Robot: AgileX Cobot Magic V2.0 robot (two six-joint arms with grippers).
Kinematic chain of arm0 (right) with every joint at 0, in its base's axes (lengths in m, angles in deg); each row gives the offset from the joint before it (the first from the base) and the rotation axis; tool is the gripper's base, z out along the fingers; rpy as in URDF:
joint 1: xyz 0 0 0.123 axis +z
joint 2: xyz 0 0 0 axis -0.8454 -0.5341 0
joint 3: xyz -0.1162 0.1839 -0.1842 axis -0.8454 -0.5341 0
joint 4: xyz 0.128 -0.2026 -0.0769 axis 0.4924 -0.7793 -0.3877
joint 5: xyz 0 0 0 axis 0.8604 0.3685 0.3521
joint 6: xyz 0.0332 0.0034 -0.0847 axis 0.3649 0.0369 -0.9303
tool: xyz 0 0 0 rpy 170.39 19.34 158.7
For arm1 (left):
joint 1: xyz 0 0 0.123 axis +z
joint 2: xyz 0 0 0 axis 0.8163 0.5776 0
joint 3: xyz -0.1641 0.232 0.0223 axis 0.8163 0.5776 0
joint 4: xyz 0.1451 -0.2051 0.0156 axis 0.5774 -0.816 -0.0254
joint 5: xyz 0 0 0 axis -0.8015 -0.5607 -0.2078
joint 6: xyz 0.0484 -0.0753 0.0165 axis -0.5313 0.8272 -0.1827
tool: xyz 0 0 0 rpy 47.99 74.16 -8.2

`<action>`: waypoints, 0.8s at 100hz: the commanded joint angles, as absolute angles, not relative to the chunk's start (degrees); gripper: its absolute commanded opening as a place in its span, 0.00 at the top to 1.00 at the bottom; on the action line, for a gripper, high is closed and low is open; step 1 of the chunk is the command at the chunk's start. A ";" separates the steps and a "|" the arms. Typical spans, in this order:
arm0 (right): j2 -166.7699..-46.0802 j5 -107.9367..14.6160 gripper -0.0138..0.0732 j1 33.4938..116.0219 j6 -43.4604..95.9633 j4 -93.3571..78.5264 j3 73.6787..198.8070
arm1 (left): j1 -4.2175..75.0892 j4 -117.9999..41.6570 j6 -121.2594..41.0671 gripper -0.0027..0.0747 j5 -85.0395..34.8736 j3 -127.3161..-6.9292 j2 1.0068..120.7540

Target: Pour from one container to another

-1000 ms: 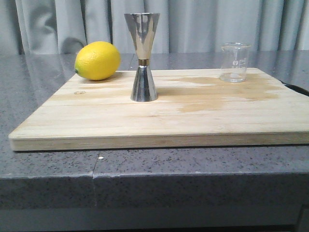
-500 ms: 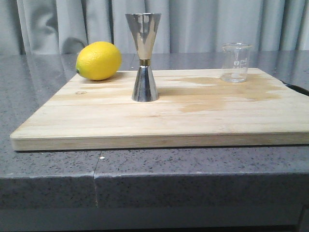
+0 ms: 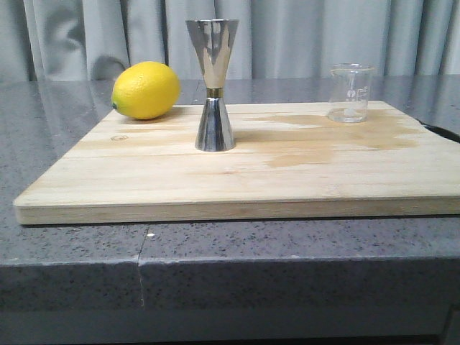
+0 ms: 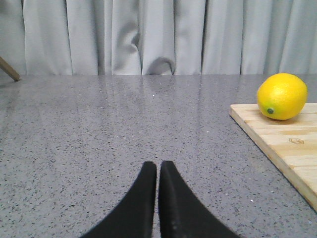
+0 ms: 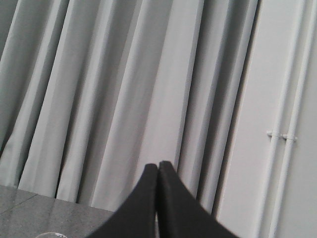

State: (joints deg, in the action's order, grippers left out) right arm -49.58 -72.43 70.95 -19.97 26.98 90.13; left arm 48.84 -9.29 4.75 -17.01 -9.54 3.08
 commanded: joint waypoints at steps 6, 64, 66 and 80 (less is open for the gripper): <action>-50.17 -75.23 0.93 70.60 -20.29 26.25 91.46 | 48.82 -9.38 5.47 0.99 -12.25 -7.47 1.60; -50.17 -76.05 0.93 69.93 -15.72 22.25 89.89 | 48.82 -9.38 5.47 0.99 -12.25 -7.47 1.60; -50.17 -75.66 0.93 69.46 -12.85 20.86 89.36 | 48.82 -9.38 5.47 0.99 -12.25 -7.47 1.60; -50.29 -74.72 0.93 63.81 20.26 -0.89 83.85 | 48.82 -9.38 5.47 0.99 -12.25 -7.47 1.60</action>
